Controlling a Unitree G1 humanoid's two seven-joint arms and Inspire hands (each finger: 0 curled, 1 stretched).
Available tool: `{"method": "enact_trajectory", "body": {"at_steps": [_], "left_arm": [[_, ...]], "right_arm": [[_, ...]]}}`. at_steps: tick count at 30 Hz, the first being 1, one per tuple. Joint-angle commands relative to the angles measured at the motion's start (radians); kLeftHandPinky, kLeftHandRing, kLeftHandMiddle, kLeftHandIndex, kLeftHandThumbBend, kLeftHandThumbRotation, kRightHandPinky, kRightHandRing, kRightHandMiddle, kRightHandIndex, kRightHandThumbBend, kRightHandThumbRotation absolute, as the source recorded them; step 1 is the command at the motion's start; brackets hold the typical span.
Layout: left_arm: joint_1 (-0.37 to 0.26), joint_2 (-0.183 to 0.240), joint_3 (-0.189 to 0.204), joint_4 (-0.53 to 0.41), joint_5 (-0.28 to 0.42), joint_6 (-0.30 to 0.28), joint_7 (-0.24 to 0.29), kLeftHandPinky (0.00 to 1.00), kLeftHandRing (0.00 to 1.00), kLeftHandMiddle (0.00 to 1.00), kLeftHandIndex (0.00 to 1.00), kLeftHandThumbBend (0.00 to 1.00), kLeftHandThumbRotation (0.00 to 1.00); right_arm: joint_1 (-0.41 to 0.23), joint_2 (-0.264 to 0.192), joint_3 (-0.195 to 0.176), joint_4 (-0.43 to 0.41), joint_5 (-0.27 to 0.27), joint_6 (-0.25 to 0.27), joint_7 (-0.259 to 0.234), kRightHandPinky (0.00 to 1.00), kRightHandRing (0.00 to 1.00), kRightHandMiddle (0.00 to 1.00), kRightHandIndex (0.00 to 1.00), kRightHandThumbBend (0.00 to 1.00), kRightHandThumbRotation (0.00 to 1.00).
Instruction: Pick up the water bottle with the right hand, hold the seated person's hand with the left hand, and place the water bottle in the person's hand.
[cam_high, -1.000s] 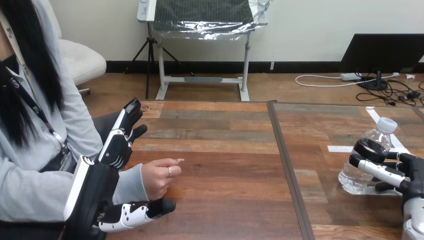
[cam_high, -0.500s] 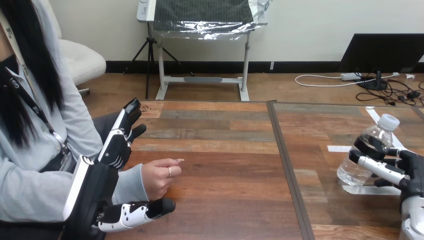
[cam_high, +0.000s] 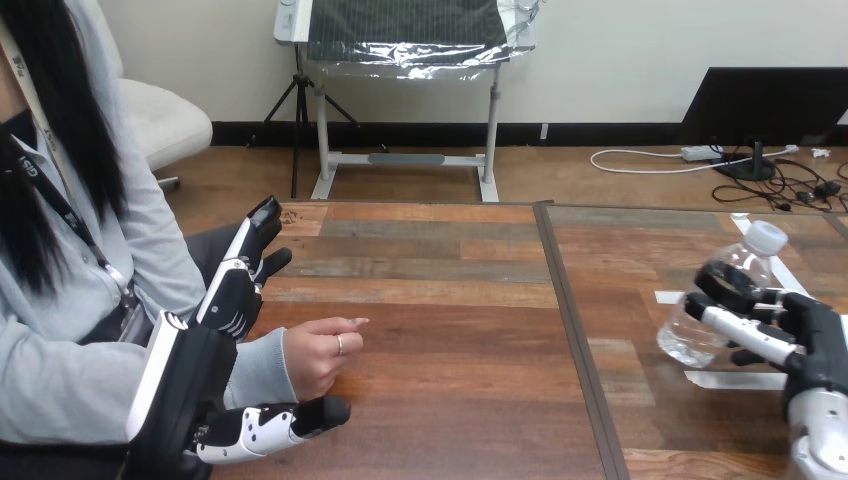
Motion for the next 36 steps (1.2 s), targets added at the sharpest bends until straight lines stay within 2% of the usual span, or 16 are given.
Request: {"method": "enact_trajectory", "body": {"at_steps": [1, 9, 14, 20, 23, 36], "left_arm": [[-0.039, 0.013, 0.024, -0.037, 0.037, -0.008, 0.024, 0.92, 0.98, 0.99, 0.97, 1.00, 0.55], [-0.037, 0.014, 0.043, -0.057, 0.107, 0.006, 0.067, 0.90, 0.97, 0.99, 0.97, 1.00, 0.55], [-0.027, 0.020, 0.069, -0.091, 0.196, 0.037, 0.105, 0.88, 0.96, 0.99, 0.97, 1.00, 0.53], [-0.015, 0.028, 0.097, -0.132, 0.307, 0.070, 0.160, 0.87, 0.96, 0.98, 0.97, 1.00, 0.52], [-0.009, 0.036, 0.100, -0.149, 0.339, 0.087, 0.176, 0.86, 0.95, 0.98, 0.97, 1.00, 0.50], [0.032, 0.066, 0.130, -0.265, 0.548, 0.217, 0.280, 0.86, 0.93, 0.95, 0.94, 1.00, 0.50]], "right_arm": [[-0.084, 0.014, 0.002, -0.047, 0.004, -0.061, 0.003, 0.31, 0.37, 0.44, 0.47, 0.85, 0.00], [-0.092, 0.023, 0.011, -0.054, 0.000, -0.099, 0.027, 0.30, 0.36, 0.43, 0.47, 0.85, 0.00], [-0.105, 0.031, 0.019, -0.058, -0.004, -0.104, 0.040, 0.30, 0.36, 0.43, 0.47, 0.84, 0.00], [-0.116, 0.045, 0.005, -0.067, 0.025, -0.117, 0.102, 0.31, 0.35, 0.43, 0.47, 0.83, 0.00], [-0.120, 0.050, 0.010, -0.071, 0.025, -0.123, 0.111, 0.31, 0.35, 0.43, 0.47, 0.82, 0.00], [-0.138, 0.069, 0.027, -0.081, 0.017, -0.142, 0.145, 0.29, 0.34, 0.43, 0.46, 0.81, 0.00]]}}
